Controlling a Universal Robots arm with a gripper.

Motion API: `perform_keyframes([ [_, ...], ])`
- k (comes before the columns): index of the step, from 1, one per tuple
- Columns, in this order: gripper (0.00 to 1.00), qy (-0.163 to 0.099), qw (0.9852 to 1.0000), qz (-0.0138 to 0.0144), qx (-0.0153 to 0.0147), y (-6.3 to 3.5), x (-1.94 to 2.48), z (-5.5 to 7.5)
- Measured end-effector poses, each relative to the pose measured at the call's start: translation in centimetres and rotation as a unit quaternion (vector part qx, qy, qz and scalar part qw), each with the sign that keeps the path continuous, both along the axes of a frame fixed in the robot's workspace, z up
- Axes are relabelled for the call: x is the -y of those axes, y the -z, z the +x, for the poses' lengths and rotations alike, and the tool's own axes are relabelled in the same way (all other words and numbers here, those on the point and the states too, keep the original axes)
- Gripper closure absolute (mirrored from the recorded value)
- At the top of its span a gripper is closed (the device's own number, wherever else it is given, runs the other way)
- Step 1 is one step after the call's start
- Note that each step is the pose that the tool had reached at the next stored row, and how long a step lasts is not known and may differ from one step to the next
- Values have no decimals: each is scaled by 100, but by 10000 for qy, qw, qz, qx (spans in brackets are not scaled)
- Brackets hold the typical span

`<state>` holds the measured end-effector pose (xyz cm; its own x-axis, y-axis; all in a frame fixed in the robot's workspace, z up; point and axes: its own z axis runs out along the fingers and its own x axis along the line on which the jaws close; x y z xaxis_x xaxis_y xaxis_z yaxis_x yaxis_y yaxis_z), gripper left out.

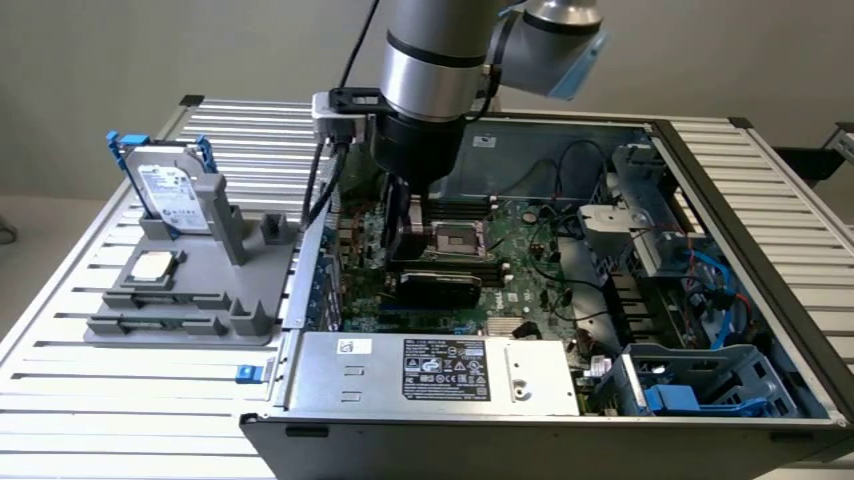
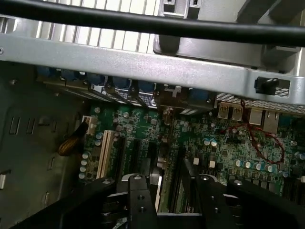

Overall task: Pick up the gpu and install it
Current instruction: 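Insert the gpu into the slot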

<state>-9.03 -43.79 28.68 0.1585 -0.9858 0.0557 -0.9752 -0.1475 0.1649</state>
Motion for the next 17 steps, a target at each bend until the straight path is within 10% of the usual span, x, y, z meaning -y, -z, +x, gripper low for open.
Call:
perform_keyframes([
  [5,40,0,10000,10,1,13,0,124],
  [17,40,175,9998,70,1,214,11,182],
])
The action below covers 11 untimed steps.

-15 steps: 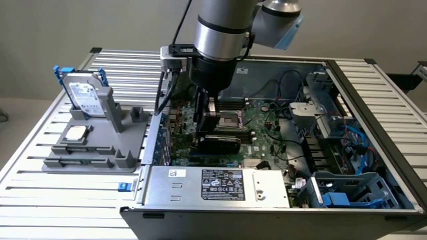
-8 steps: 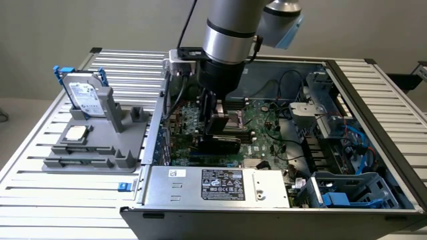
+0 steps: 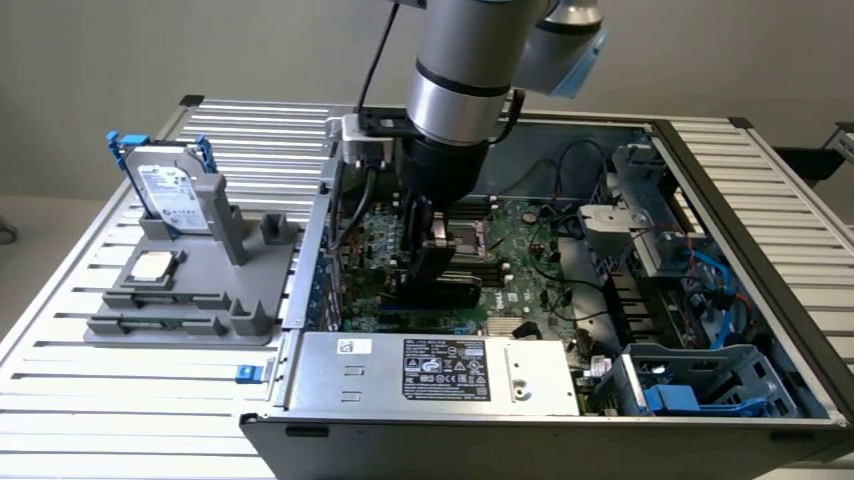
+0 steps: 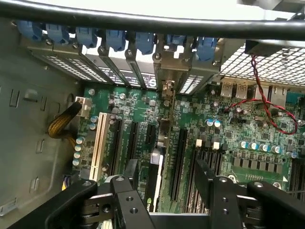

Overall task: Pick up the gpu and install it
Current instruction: 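Insert the gpu into the slot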

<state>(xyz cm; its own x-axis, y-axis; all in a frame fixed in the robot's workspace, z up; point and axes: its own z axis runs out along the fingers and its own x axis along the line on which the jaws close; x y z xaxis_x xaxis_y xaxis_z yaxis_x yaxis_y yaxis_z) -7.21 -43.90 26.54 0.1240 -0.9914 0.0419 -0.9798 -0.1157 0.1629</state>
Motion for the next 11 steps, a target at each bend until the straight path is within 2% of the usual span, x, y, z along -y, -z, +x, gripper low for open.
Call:
perform_keyframes([
  [5,40,175,9998,9,0,79,1,0],
  [11,40,305,9995,13,0,86,2,0],
])
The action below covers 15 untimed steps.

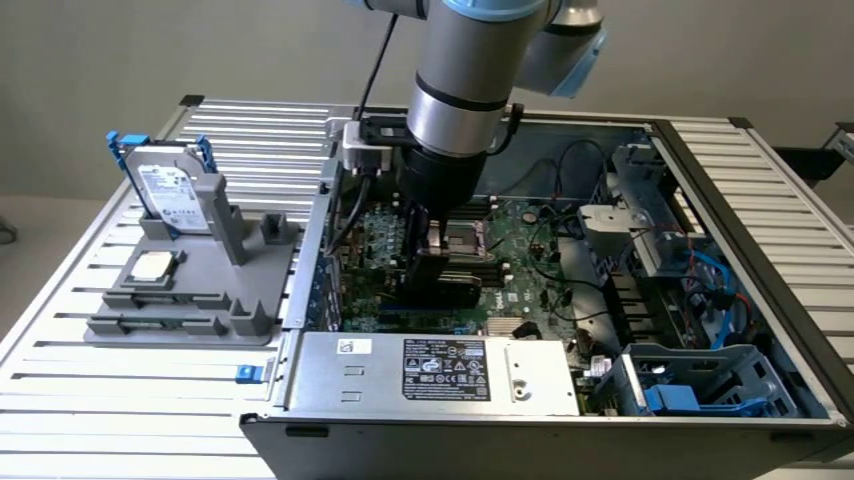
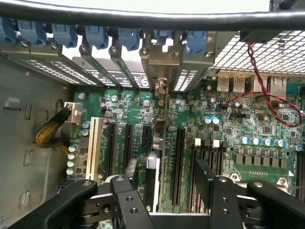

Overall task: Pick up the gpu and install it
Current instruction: 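Insert the gpu into the slot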

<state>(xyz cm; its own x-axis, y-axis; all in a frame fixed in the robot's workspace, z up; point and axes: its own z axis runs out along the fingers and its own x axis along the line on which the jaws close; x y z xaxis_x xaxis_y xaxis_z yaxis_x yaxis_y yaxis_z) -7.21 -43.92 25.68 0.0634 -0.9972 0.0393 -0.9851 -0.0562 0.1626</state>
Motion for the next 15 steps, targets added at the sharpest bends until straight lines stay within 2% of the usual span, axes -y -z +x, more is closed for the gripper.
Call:
perform_keyframes([
  [4,42,45,10000,-1,0,-1,3,0],
  [8,65,87,10000,-3,-1,-2,6,0],
  [11,66,114,9999,1,0,1,17,1],
  [15,66,141,9999,2,-6,1,63,0],
])
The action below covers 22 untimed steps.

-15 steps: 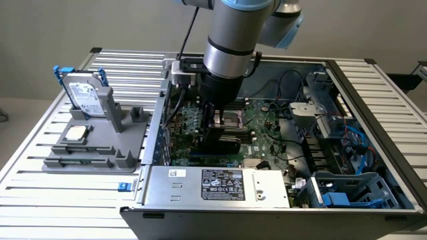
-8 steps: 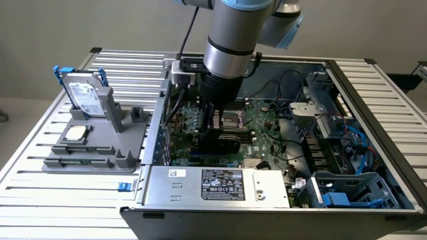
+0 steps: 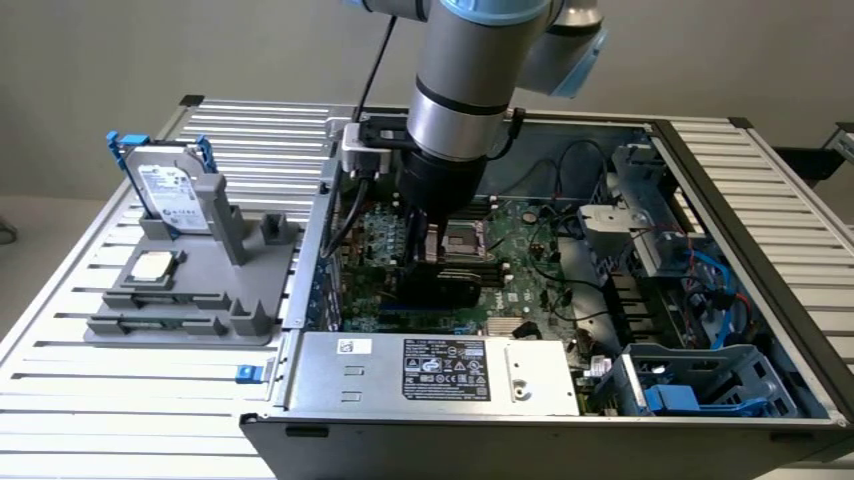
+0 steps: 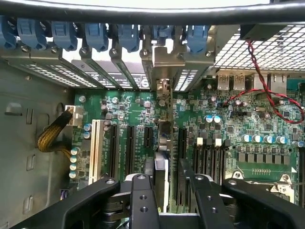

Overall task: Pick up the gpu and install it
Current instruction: 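Insert the gpu into the slot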

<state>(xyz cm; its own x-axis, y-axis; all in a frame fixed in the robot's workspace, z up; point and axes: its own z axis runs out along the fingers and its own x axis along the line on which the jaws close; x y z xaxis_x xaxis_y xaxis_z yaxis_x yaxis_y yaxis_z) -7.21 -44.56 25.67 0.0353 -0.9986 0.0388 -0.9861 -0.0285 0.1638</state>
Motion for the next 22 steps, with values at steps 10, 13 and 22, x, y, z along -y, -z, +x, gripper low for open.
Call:
perform_keyframes([
  [10,66,82,10000,-2,-38,-1,75,0],
  [13,66,97,9999,-2,-51,-1,80,-1],
  [22,68,97,9999,-2,-54,-2,81,0],
])
